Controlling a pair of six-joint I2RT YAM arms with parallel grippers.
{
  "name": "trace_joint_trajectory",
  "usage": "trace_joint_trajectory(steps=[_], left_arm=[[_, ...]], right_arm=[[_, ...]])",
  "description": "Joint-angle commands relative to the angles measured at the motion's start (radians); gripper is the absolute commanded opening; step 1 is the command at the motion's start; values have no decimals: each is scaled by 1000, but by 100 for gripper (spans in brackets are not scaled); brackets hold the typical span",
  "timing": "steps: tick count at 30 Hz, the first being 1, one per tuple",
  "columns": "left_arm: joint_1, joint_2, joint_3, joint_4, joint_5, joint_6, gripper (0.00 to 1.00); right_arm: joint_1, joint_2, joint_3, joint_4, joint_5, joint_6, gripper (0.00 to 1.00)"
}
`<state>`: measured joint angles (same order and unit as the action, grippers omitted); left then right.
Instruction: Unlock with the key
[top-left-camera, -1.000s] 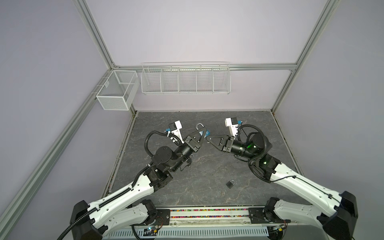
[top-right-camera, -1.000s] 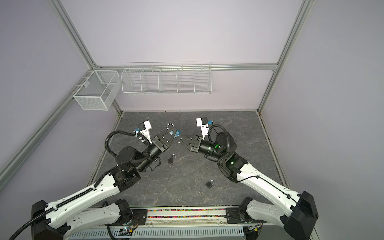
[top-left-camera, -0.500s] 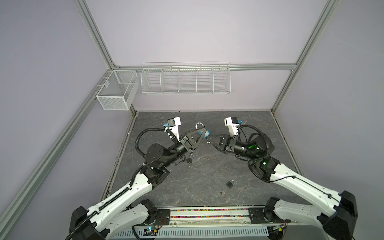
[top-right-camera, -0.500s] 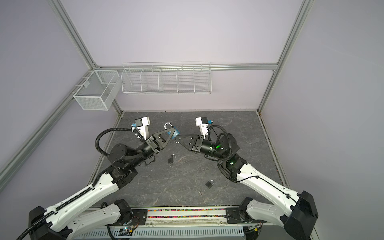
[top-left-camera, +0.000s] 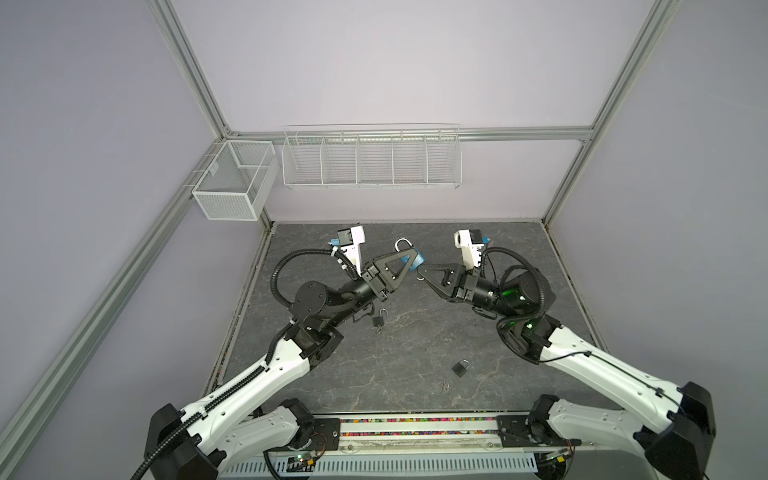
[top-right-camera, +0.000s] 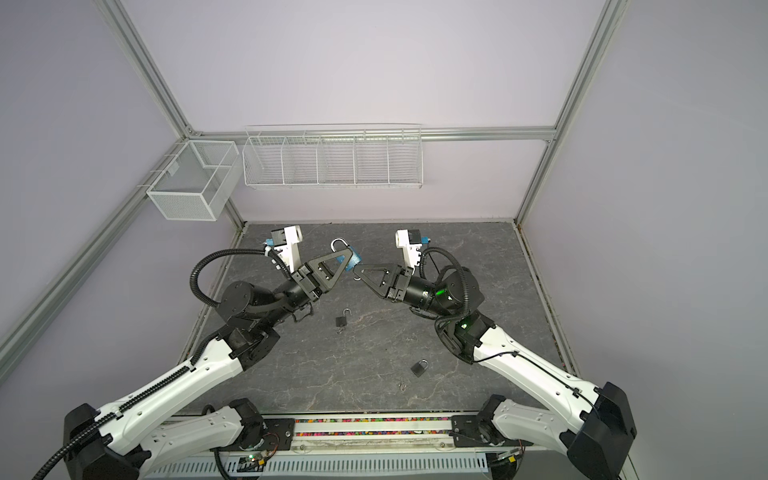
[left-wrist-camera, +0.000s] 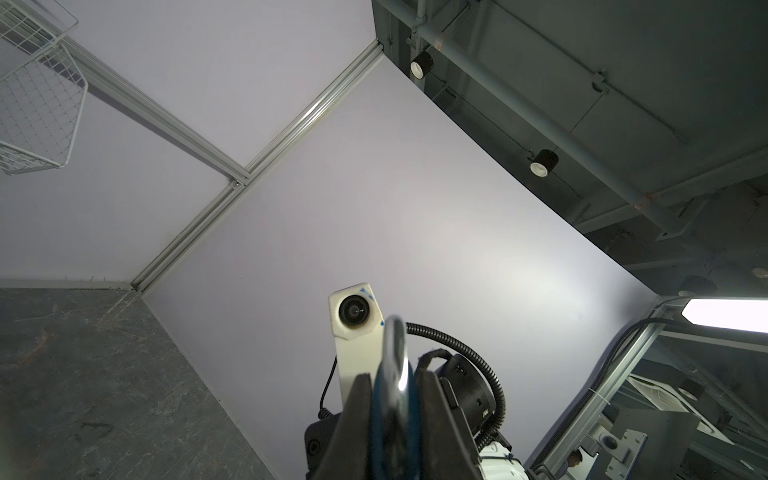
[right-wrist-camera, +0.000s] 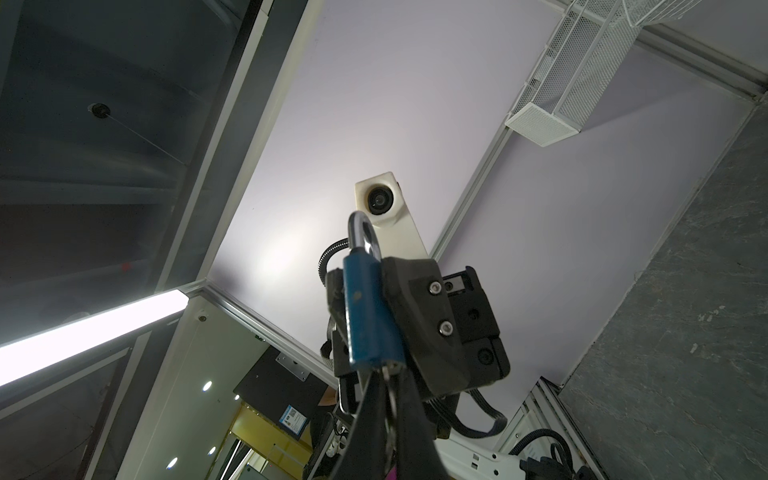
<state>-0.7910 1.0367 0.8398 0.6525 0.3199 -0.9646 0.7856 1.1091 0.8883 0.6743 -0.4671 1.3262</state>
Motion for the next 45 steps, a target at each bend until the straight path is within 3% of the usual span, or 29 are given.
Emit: trace_joint_trajectory(steps=[1,2,4,7,11,13,20,27,35,45], left_arm=[[17,-9,-19,-125,-126,-51,0],[16,-9,-17,-124,-132,-57,0],[17,-15,-7,-148,-162,-86,0],[16,-25,11,-187,-203,-109,0],[17,-10,11,-142,-211,-157,0],[17,-2,10,-126,-210,-168,0],[16,17,14,-100,-190,-191,0],[17,18,4,-90,-182,-196,0],[16,17,-3,-73,-171,-216,0],[15,11,-10,-87,-166,-214,0]], right_arm=[[-18,-51,61,98,28,-63,6],[-18,-51,69,63,26,-90,7],[-16,-63,80,-46,41,-169,20],[-16,-103,87,-259,106,-303,27],[-16,-96,71,-314,107,-347,46],[-16,-79,67,-316,91,-346,50],[-14,-46,86,-358,96,-394,49],[-14,-9,112,-356,76,-399,33],[-15,20,137,-356,79,-418,29],[-16,52,149,-335,75,-415,12]])
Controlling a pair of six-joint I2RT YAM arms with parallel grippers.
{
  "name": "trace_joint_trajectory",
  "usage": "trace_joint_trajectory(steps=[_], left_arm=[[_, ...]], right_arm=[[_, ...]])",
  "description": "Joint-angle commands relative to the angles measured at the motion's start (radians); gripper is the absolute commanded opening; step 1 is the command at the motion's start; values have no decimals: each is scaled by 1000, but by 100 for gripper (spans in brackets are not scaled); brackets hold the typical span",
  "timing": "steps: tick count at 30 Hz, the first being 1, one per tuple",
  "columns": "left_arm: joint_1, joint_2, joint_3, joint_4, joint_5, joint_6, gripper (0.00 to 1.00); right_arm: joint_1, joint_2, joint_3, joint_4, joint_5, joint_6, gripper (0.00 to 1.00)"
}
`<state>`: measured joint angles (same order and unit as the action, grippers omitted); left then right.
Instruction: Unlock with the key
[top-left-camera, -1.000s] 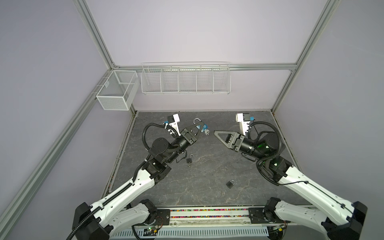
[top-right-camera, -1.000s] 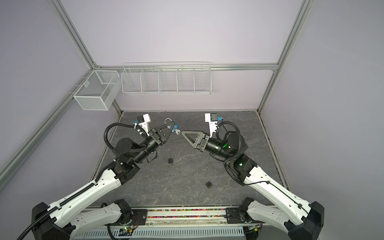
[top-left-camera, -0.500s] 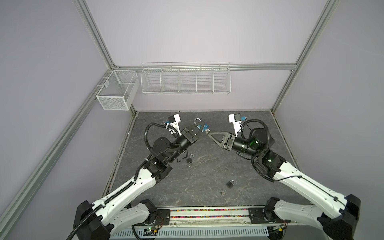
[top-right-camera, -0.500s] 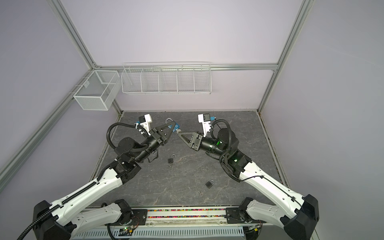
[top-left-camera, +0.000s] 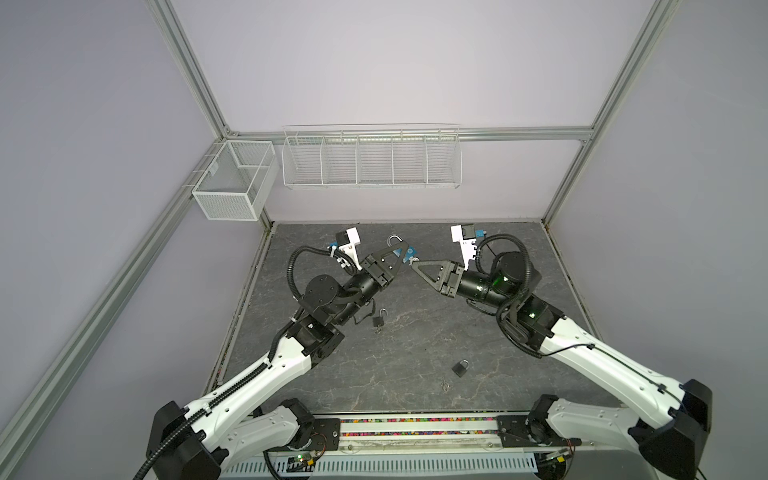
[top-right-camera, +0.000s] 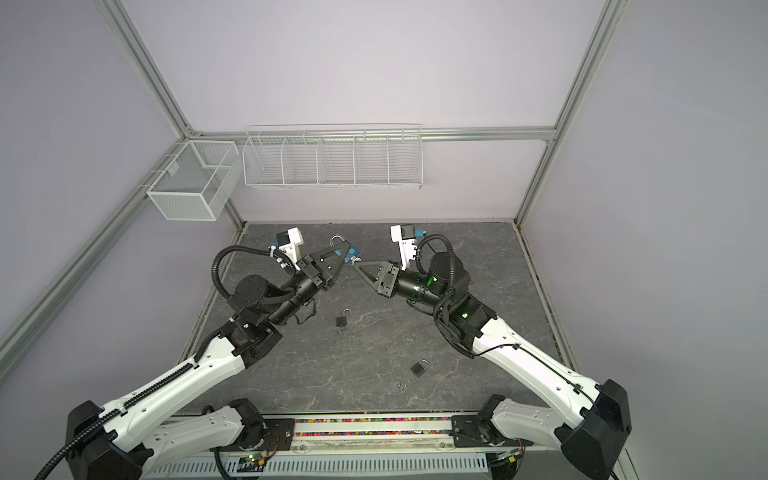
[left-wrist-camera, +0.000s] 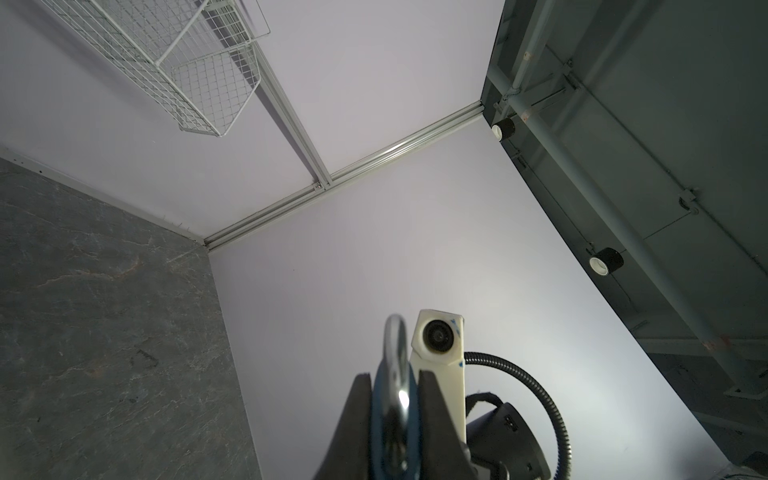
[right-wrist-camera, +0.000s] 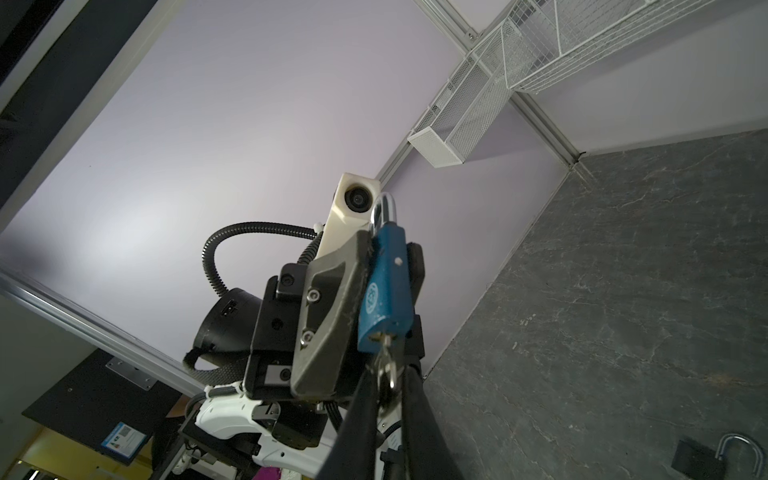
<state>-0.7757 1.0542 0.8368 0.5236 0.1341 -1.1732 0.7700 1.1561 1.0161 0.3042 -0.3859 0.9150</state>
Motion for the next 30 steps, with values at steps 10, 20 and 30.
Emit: trace_joint_trajectory(steps=[10,20,30], left_arm=[[-34,-4,-3,-22,48,29,0],[-127,5,19,-152,8,81,0],[-123,-18,18,-116,-62,81,0]], right_arm=[[-1,15,46,30,-11,7,6],[0,24,76,-14,42,4,6],[-1,11,38,20,24,59,18]])
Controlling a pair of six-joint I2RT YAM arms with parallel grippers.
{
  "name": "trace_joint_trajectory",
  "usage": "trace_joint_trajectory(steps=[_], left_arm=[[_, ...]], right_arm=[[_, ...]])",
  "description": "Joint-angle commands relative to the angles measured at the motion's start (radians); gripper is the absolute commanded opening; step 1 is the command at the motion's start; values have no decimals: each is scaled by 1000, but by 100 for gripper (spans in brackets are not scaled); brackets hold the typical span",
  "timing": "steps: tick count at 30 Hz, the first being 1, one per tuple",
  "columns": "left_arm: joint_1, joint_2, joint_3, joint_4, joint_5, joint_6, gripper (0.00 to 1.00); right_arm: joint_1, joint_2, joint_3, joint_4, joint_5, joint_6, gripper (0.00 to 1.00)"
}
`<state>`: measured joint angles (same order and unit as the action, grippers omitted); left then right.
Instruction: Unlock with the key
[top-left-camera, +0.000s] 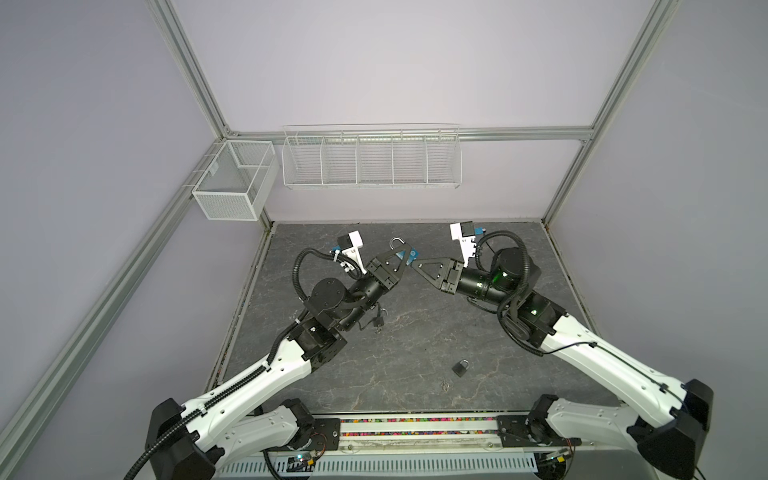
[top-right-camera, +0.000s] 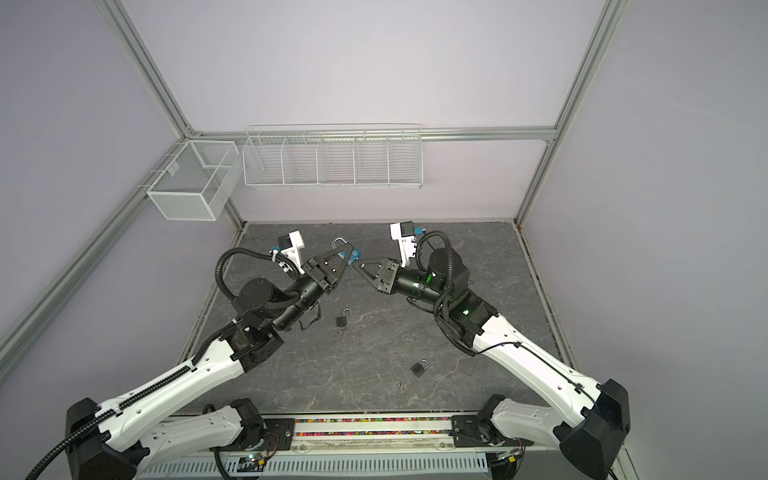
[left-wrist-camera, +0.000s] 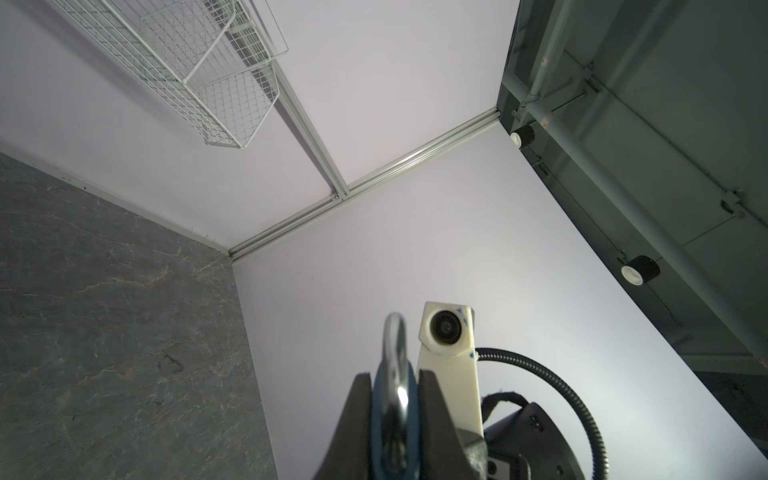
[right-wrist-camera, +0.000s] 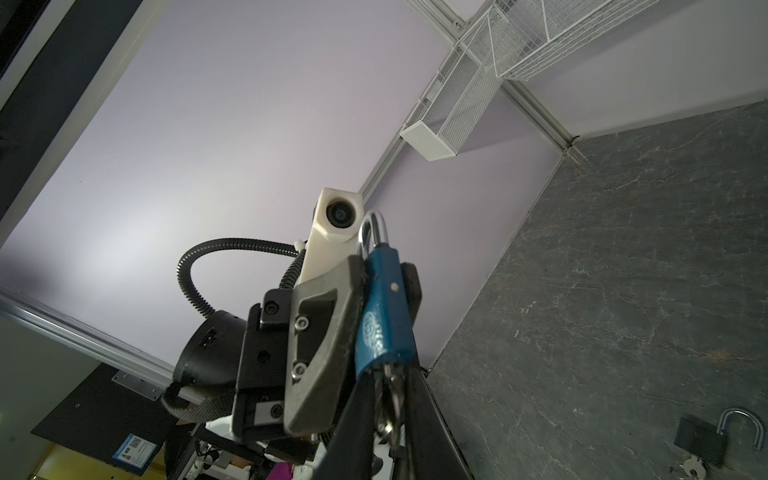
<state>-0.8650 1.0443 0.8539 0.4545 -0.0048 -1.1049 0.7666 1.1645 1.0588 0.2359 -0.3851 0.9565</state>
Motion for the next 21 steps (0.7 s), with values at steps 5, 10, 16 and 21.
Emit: trace_joint_trajectory(steps=[5,10,16,21], left_arm=[[-30,-15,11,-42,51,54,0],[-12,-9,-10,-15,61,73,0],[99,10,-102,113,235,46,0],[162,45,-102,166,371,73,0]], right_arm=[[3,1,-23,99,10,38,10],[0,-4,-28,155,-2,105,6],[-13,9,-13,322,-63,280,6],[-14,10,13,402,-86,362,6]])
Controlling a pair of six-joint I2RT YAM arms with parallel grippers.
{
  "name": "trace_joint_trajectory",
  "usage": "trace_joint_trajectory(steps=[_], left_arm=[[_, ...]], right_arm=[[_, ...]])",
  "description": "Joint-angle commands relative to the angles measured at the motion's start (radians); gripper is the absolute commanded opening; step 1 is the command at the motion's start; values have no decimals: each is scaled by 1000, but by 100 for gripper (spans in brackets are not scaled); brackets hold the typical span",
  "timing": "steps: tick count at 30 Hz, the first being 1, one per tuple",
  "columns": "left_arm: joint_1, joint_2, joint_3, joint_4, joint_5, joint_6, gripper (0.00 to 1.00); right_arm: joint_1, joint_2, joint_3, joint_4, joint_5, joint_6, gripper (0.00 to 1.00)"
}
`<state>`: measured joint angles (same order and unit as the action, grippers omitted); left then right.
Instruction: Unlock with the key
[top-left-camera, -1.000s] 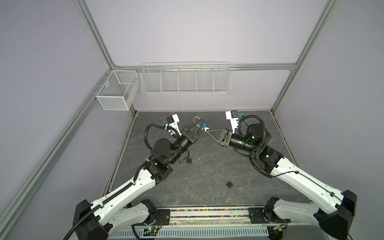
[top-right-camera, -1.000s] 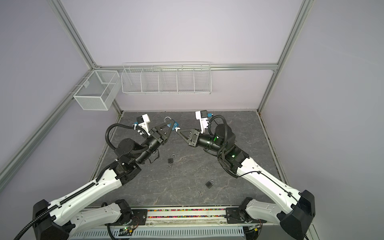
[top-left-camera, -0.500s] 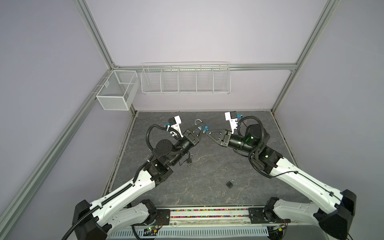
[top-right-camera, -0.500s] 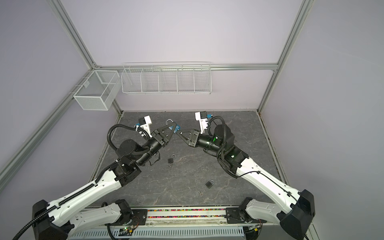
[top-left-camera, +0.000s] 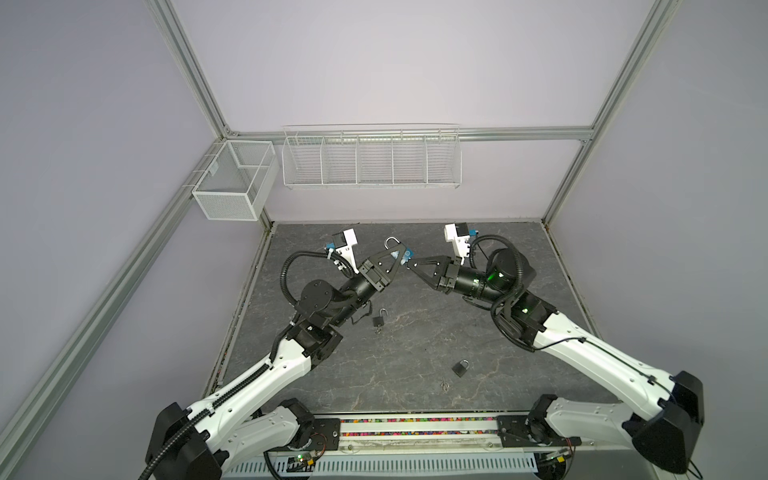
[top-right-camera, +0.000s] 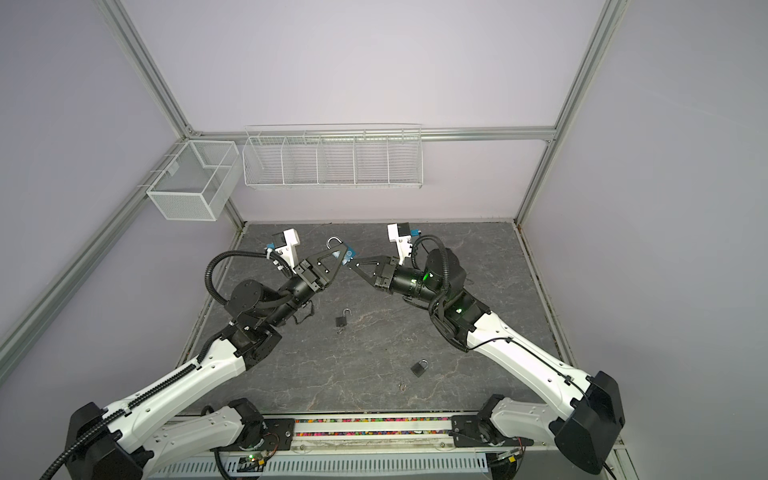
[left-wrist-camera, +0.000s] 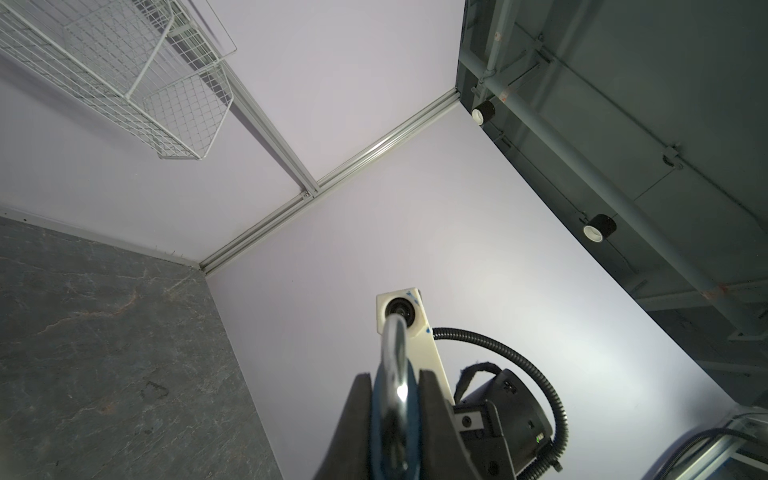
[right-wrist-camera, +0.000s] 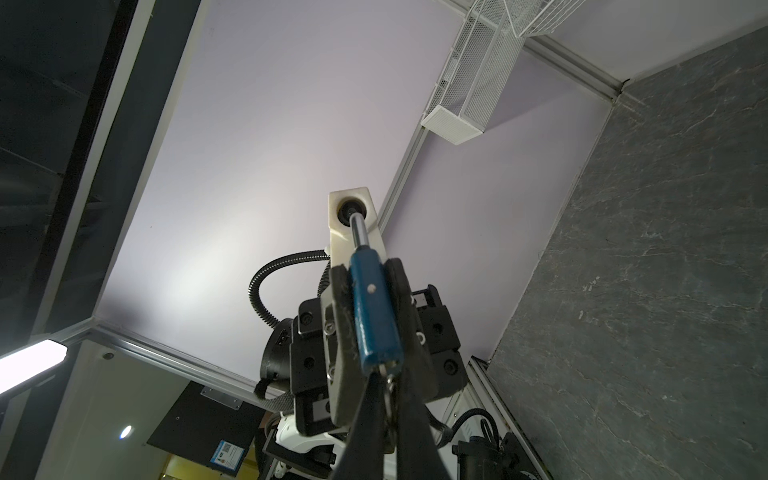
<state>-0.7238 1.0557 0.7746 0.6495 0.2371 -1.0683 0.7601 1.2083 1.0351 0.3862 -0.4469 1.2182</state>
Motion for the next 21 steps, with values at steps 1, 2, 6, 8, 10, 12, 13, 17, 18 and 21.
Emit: trace_joint_trajectory(steps=[1,2,6,8,10,12,13,17,18,21], left_arm=[[27,40,-19,-24,137,35,0],[32,47,-21,10,155,33,0],[59,82,-1,65,211,17,0],[70,99,15,72,233,16,0],[72,109,25,80,231,11,0],[75,122,40,76,244,2,0],[75,131,43,91,251,-4,0],[78,158,55,137,273,-9,0],[78,163,60,156,283,-7,0],[84,174,81,182,312,-32,0]], right_arm=[[-7,-39,43,253,-23,106,6],[-7,-44,51,245,-20,113,6],[-13,-39,38,374,-10,207,6],[-13,-22,47,448,-15,258,6],[-14,-26,58,425,-16,244,6],[-9,-31,63,433,-15,235,6],[-9,-29,61,467,-10,246,6],[-8,-11,74,547,-23,307,6],[-7,-6,75,567,-23,334,6],[-7,-22,68,572,-6,329,6]])
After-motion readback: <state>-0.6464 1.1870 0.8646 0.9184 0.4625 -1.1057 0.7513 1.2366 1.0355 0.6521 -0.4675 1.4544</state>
